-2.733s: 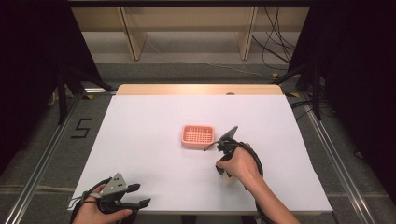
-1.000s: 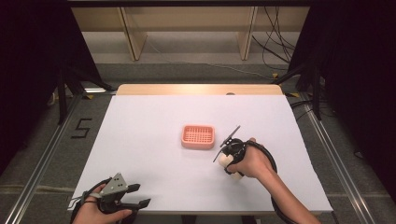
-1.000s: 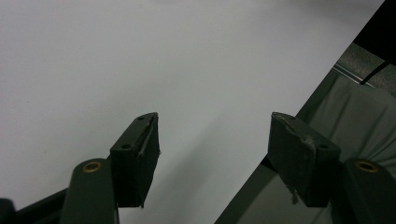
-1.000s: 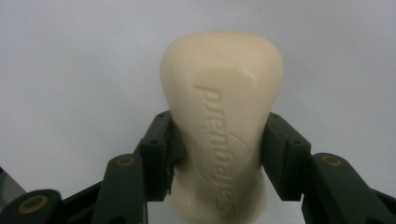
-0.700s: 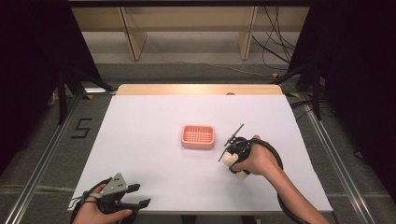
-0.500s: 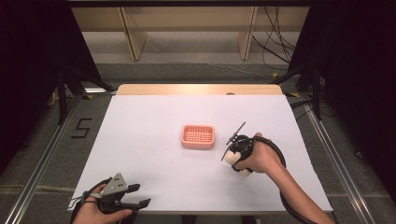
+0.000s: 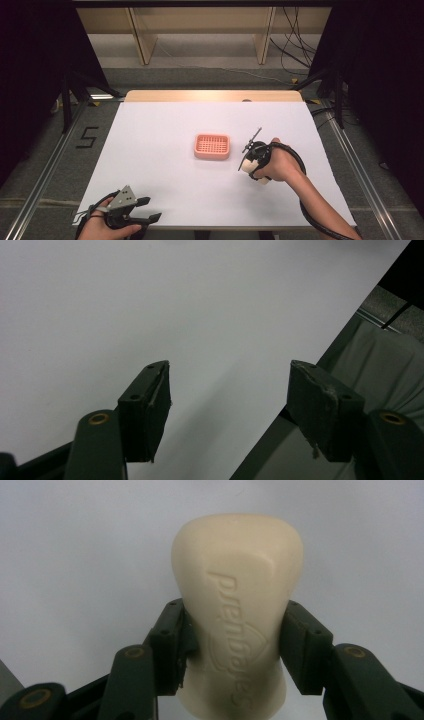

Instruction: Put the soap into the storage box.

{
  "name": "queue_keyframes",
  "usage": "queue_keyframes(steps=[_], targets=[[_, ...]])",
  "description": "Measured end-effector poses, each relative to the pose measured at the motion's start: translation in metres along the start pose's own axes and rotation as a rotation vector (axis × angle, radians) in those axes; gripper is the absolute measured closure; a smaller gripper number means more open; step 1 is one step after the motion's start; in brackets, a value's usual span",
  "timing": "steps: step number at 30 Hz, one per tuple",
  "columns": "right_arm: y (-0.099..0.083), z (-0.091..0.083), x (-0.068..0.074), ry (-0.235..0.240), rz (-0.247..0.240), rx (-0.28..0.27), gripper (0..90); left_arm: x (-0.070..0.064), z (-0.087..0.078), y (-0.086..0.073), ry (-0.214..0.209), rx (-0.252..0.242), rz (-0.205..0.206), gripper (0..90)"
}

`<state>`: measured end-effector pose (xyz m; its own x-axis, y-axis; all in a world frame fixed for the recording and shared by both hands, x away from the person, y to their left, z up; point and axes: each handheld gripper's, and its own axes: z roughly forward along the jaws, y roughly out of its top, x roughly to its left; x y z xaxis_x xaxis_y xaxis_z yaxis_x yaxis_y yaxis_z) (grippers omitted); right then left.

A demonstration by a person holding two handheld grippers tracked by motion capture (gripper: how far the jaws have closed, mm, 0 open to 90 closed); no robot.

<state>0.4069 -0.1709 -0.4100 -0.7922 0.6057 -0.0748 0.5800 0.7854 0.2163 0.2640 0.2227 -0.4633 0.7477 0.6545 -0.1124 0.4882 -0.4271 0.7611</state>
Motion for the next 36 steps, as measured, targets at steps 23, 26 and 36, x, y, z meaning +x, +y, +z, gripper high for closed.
queue_keyframes(steps=[23,26,36], targets=[[0.014,-0.003,-0.007,-0.027,-0.038,-0.019,50.6,0.0,0.001,0.0,-0.001,-0.001,0.001,33.6],[0.015,-0.003,-0.009,-0.034,-0.049,-0.025,50.6,0.0,0.001,0.0,-0.001,-0.002,0.001,33.7],[0.021,-0.002,-0.011,-0.018,-0.04,-0.026,50.7,0.0,0.0,0.0,-0.003,0.0,0.0,33.6]])
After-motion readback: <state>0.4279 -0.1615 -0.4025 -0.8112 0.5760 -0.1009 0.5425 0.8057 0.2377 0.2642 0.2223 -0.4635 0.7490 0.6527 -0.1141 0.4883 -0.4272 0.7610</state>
